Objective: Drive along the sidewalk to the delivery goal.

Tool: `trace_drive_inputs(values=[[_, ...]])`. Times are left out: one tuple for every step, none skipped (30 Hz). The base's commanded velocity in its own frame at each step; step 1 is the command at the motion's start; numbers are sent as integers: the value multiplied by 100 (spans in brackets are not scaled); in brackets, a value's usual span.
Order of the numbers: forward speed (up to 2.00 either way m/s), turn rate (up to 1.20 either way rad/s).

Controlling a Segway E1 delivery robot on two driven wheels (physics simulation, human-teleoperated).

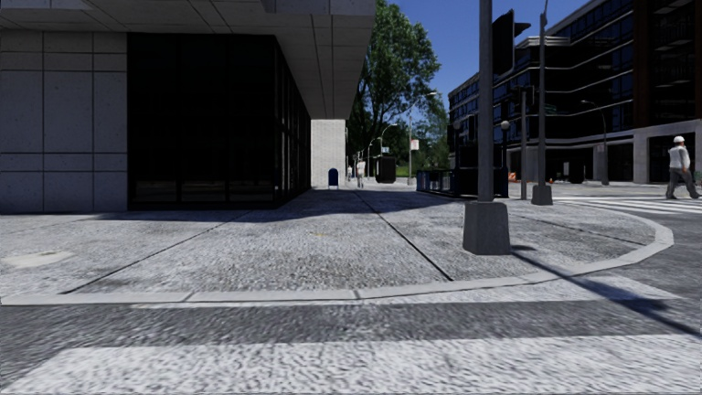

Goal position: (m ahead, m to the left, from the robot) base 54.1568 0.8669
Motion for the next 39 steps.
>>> trace_drive_inputs(values=[[200,0],[200,0],[200,0],[200,0],[200,0],[200,0],[200,0],[200,0],[200,0],[200,0],[200,0],[200,0],[200,0],[200,0],[200,0],[200,0],[200,0],[200,0],[200,0],[200,0],[200,0],[200,0],[200,0],[200,0],[200,0],[200,0],[200,0],[200,0],[200,0],[200,0],[200,0],[200,0],[200,0],[200,0],[200,0],[200,0],[200,0],[200,0],[200,0]])
